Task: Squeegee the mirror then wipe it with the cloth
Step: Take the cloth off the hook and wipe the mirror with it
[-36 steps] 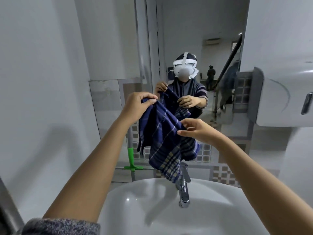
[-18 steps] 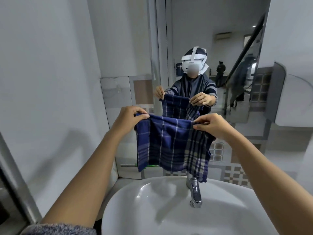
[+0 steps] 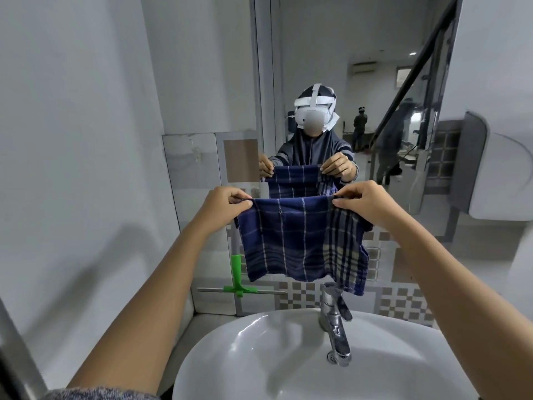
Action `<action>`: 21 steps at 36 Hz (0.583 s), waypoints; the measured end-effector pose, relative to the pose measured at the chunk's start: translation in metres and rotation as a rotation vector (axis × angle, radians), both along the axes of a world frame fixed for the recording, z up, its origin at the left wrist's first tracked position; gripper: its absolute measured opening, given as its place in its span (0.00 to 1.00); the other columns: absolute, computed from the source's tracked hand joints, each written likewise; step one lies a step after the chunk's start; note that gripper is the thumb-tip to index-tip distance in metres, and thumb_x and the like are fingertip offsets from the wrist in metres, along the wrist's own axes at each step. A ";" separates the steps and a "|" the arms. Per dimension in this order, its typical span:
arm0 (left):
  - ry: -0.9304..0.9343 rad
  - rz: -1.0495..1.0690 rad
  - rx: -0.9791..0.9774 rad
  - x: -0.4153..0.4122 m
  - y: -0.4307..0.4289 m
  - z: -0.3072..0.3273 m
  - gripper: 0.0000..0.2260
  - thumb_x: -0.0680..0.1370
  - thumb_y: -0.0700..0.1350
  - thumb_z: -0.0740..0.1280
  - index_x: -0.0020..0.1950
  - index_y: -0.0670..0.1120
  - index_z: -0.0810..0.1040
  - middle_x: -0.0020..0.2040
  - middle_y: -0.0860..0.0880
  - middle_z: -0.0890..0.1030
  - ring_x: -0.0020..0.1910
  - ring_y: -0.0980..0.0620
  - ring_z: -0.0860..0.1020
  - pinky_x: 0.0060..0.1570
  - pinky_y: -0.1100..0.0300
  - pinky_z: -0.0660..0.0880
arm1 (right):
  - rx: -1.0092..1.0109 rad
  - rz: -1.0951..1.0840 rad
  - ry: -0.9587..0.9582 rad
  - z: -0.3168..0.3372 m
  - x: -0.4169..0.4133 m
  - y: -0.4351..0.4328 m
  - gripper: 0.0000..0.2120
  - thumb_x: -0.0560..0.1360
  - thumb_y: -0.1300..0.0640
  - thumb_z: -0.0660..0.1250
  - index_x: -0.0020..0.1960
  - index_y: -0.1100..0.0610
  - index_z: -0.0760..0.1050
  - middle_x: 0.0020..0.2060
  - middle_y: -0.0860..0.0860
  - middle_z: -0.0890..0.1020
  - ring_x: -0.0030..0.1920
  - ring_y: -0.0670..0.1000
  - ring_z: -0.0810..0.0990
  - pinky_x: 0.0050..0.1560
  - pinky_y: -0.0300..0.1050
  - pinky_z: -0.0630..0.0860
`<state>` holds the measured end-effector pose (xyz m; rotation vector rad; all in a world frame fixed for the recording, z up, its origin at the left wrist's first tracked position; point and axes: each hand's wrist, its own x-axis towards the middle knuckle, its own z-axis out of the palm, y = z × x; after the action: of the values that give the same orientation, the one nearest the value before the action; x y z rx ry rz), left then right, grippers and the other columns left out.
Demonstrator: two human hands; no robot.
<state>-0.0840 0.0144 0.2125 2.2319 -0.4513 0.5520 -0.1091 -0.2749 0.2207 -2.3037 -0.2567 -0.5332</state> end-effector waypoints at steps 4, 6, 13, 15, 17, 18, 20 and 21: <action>0.093 0.092 -0.131 0.006 -0.017 -0.007 0.05 0.71 0.41 0.71 0.45 0.42 0.83 0.37 0.47 0.82 0.37 0.52 0.80 0.43 0.56 0.79 | 0.038 -0.125 0.069 0.001 0.007 0.012 0.04 0.72 0.59 0.70 0.42 0.60 0.81 0.38 0.55 0.82 0.37 0.49 0.76 0.34 0.39 0.71; 0.141 0.116 -0.198 0.006 -0.031 -0.012 0.03 0.70 0.40 0.71 0.41 0.41 0.84 0.34 0.48 0.82 0.37 0.49 0.81 0.45 0.51 0.80 | 0.126 -0.156 0.142 -0.001 0.011 0.018 0.05 0.70 0.60 0.70 0.39 0.62 0.82 0.38 0.57 0.83 0.40 0.53 0.79 0.41 0.44 0.77; 0.278 0.014 -0.470 -0.006 -0.074 -0.026 0.05 0.71 0.41 0.72 0.43 0.39 0.83 0.37 0.43 0.82 0.38 0.47 0.81 0.43 0.53 0.80 | 0.348 -0.161 0.199 -0.017 0.010 0.044 0.05 0.67 0.58 0.73 0.37 0.60 0.83 0.33 0.55 0.81 0.34 0.50 0.77 0.34 0.43 0.76; 0.265 -0.020 -0.495 -0.008 -0.082 -0.031 0.07 0.72 0.41 0.72 0.47 0.39 0.82 0.43 0.42 0.83 0.44 0.45 0.81 0.47 0.50 0.80 | 0.493 -0.128 0.233 -0.023 0.011 0.048 0.03 0.67 0.60 0.74 0.36 0.60 0.82 0.35 0.57 0.83 0.38 0.56 0.81 0.42 0.49 0.81; 0.252 -0.058 -0.512 -0.012 -0.087 -0.035 0.08 0.73 0.40 0.70 0.50 0.39 0.81 0.47 0.40 0.83 0.46 0.45 0.81 0.49 0.50 0.79 | 0.606 -0.070 0.246 -0.028 0.009 0.052 0.02 0.68 0.63 0.73 0.36 0.59 0.81 0.38 0.59 0.84 0.41 0.58 0.83 0.46 0.51 0.81; 0.252 -0.082 -0.517 -0.014 -0.089 -0.037 0.08 0.74 0.39 0.69 0.52 0.39 0.80 0.49 0.40 0.83 0.46 0.46 0.80 0.49 0.51 0.79 | 0.641 -0.038 0.248 -0.029 0.007 0.054 0.02 0.69 0.64 0.72 0.38 0.60 0.81 0.38 0.60 0.83 0.40 0.57 0.82 0.45 0.49 0.81; 0.239 -0.135 -0.517 -0.016 -0.090 -0.042 0.10 0.75 0.39 0.68 0.55 0.40 0.79 0.51 0.40 0.82 0.48 0.47 0.80 0.52 0.51 0.78 | 0.714 0.031 0.243 -0.030 0.002 0.059 0.01 0.71 0.65 0.70 0.42 0.63 0.80 0.38 0.59 0.82 0.36 0.53 0.82 0.38 0.42 0.80; 0.222 -0.158 -0.517 -0.017 -0.090 -0.044 0.11 0.74 0.39 0.69 0.57 0.41 0.79 0.52 0.42 0.82 0.50 0.47 0.80 0.55 0.50 0.77 | 0.759 0.066 0.237 -0.030 0.000 0.061 0.02 0.72 0.66 0.68 0.43 0.63 0.79 0.36 0.58 0.81 0.33 0.50 0.81 0.34 0.38 0.79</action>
<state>-0.1014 -0.0753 0.1681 1.7186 -0.3208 0.2900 -0.1088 -0.2142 0.1908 -1.5885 -0.0033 -0.2522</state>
